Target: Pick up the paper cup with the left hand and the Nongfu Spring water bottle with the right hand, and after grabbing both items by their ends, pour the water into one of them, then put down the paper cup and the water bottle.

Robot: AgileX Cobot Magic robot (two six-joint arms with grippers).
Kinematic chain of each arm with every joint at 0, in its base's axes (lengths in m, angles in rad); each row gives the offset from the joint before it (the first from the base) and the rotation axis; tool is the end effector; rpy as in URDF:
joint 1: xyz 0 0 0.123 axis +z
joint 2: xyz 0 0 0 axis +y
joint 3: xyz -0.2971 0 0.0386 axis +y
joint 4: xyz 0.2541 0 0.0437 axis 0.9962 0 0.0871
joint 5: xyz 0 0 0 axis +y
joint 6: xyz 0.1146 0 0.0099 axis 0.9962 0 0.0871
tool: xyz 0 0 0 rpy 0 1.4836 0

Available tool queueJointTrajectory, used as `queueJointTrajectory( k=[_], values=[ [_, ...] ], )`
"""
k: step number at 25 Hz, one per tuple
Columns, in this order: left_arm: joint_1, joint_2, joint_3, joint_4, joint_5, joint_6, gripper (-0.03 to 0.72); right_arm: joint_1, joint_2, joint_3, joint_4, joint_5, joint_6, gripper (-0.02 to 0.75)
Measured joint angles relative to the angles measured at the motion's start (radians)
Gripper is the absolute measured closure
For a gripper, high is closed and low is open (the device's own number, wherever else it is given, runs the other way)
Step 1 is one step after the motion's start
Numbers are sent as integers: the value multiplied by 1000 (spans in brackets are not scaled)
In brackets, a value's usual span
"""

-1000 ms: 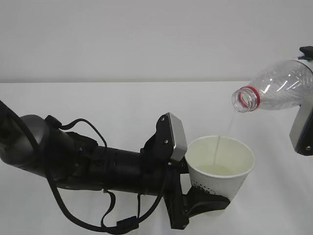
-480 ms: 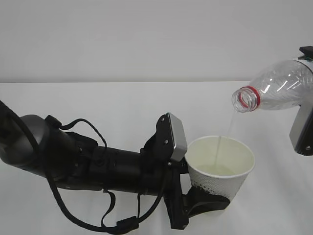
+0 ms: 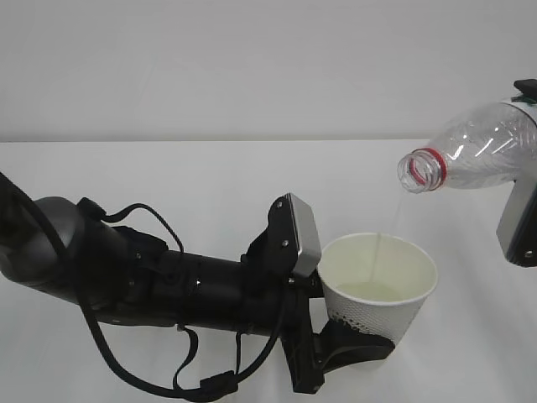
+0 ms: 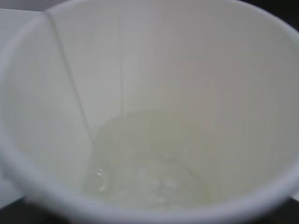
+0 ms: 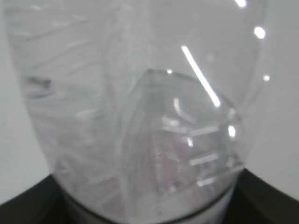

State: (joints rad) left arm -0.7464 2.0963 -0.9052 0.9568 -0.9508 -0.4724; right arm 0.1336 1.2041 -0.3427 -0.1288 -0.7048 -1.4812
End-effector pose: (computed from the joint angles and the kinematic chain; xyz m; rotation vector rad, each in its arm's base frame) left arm 0.2384 -0.3246 0.1053 1.3462 1.5268 -1.0603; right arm 0.2391 0.0418 0.2413 -1.3646 1.0934 -1.0195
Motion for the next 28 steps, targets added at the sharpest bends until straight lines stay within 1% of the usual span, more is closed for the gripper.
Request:
queueJointTrajectory(
  k=[28],
  values=[
    [0, 0, 0, 1, 0, 0, 172, 0, 0, 0, 0, -2, 0, 223]
  ],
)
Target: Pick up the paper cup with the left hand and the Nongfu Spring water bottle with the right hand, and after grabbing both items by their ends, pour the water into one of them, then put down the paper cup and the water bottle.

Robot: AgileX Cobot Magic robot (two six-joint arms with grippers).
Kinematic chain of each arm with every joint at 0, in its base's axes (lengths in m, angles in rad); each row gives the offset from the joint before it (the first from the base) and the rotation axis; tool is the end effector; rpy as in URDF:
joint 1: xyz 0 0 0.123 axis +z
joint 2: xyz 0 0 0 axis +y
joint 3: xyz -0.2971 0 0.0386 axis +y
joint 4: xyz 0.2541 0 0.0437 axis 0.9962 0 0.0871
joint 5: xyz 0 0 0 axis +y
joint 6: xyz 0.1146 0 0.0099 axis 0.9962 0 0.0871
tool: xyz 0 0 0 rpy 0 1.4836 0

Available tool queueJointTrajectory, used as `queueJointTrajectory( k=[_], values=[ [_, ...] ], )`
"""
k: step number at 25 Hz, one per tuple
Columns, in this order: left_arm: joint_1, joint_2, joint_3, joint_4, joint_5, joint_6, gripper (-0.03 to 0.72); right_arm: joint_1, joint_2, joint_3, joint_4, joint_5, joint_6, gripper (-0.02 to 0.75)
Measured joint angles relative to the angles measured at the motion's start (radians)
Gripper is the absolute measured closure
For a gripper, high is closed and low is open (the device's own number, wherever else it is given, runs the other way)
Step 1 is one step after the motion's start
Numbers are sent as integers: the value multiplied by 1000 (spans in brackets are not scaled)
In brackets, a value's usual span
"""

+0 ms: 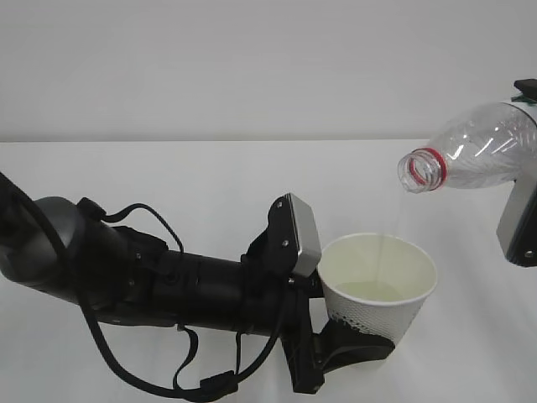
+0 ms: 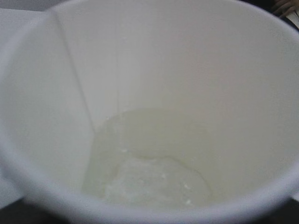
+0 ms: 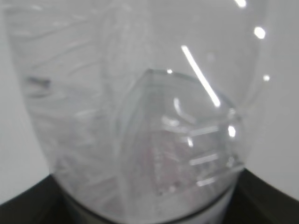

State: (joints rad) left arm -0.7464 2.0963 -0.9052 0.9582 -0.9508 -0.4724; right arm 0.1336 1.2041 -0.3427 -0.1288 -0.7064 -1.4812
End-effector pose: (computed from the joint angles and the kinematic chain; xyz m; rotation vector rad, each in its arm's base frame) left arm 0.2383 -0.3246 0.1053 1.3478 1.5261 -1.0604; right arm 0.2391 0.0418 0.2415 -1.3634 1.0923 -1.0200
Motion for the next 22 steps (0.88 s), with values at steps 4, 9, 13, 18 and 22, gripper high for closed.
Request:
queueJointTrajectory(
  k=[4, 9, 13, 18, 22],
  values=[
    [0, 0, 0, 0, 0, 0, 172, 0, 0, 0, 0, 0, 0, 223],
    [0, 0, 0, 0, 0, 0, 172, 0, 0, 0, 0, -6, -8, 223],
    [0, 0, 0, 0, 0, 0, 172, 0, 0, 0, 0, -6, -13, 223],
    [0, 0, 0, 0, 0, 0, 175, 0, 0, 0, 0, -6, -17, 223],
    [0, 0, 0, 0, 0, 0, 175, 0, 0, 0, 0, -6, -19, 223]
  ],
)
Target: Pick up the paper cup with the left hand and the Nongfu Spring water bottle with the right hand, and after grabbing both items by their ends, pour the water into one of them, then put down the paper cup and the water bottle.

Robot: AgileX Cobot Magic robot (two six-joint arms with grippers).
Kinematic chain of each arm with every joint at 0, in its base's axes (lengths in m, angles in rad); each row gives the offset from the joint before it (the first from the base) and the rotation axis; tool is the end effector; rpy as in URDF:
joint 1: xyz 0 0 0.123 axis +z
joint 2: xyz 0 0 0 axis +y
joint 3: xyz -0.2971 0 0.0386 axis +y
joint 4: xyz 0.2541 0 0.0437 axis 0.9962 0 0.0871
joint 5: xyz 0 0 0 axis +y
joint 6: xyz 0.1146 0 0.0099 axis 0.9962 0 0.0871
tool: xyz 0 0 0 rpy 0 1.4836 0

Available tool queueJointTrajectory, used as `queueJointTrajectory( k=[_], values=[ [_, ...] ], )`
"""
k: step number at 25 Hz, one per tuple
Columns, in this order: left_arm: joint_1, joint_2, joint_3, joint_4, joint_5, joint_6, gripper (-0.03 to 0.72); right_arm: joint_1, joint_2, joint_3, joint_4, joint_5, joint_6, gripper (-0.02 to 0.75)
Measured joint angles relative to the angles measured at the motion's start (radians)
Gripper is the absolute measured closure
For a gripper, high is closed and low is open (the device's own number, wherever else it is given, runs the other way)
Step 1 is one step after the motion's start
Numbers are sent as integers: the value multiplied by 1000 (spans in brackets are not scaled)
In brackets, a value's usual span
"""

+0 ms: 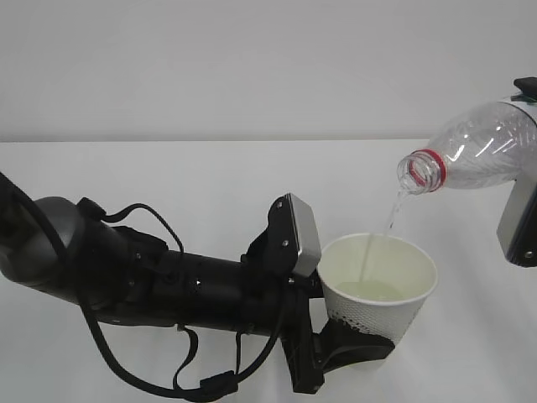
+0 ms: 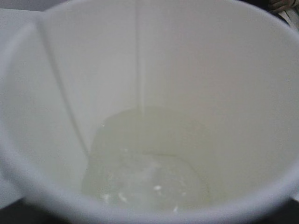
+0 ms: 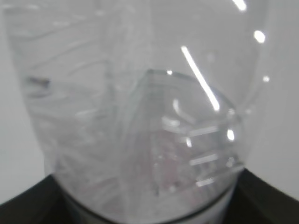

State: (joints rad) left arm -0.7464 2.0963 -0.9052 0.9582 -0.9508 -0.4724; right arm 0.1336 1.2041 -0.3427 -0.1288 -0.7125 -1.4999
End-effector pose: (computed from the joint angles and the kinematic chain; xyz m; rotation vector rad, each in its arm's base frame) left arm 0.2383 -0.3246 0.1053 1.3478 1.5261 -1.0604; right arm 0.2391 0.0419 0.2422 -1.3712 1.0771 -1.0358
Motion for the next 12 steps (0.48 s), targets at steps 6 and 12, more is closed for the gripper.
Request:
queueJointTrajectory(
  k=[6, 12],
  values=[
    [0, 0, 0, 0, 0, 0, 175, 0, 0, 0, 0, 0, 0, 223],
    [0, 0, 0, 1, 2, 0, 175, 0, 0, 0, 0, 0, 0, 223]
  ],
)
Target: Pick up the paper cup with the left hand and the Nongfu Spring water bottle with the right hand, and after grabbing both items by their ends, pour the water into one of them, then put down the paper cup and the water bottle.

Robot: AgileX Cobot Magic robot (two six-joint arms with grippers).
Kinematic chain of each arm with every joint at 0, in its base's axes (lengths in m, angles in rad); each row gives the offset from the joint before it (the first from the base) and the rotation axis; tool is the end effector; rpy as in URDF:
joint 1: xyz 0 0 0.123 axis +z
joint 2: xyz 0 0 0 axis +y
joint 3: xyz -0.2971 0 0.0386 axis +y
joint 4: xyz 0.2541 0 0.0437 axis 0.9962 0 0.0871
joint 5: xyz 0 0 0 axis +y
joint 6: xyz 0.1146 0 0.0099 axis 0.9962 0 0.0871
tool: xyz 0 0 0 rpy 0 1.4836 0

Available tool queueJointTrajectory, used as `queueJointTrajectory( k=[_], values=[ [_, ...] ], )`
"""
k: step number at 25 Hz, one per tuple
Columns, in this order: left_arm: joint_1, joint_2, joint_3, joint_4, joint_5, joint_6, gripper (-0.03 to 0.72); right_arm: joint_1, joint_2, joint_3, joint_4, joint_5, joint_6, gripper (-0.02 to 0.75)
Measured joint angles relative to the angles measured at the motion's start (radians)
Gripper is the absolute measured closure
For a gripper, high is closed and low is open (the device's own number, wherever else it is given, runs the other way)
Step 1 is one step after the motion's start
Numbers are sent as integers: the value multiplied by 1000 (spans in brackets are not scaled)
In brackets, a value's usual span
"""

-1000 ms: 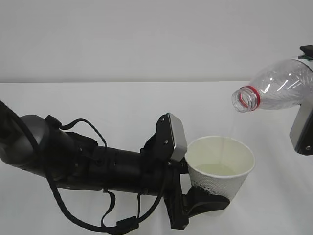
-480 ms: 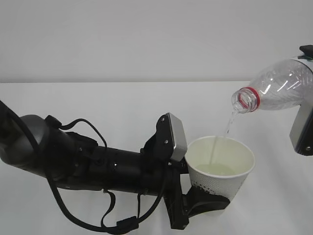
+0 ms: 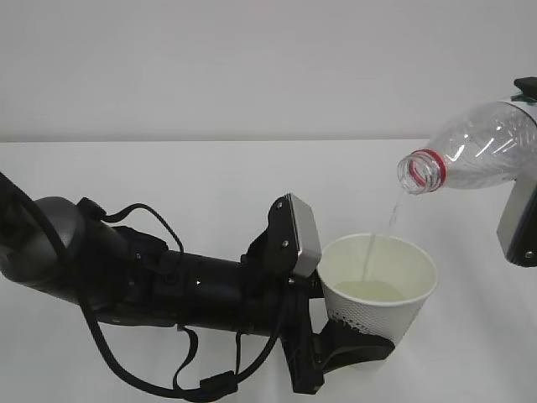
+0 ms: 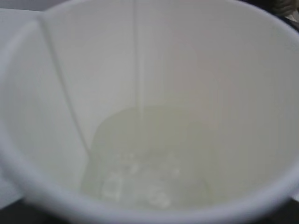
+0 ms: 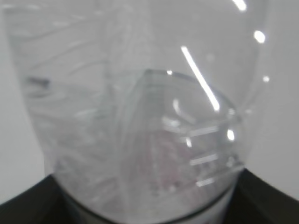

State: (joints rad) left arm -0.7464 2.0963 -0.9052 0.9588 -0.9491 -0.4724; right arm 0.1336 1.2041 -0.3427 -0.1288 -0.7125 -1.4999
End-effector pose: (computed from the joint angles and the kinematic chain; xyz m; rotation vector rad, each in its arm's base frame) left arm 0.2383 -0.3246 0.1051 1.3490 1.5272 -1.0590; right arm 0.2391 0.0419 0.2422 -1.3712 1.0771 -1.0358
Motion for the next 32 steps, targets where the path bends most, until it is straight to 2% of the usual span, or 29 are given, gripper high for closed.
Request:
queueJointTrajectory(
  k=[32],
  values=[
    [0, 0, 0, 2, 2, 0, 176, 0, 0, 0, 0, 0, 0, 223]
  ],
)
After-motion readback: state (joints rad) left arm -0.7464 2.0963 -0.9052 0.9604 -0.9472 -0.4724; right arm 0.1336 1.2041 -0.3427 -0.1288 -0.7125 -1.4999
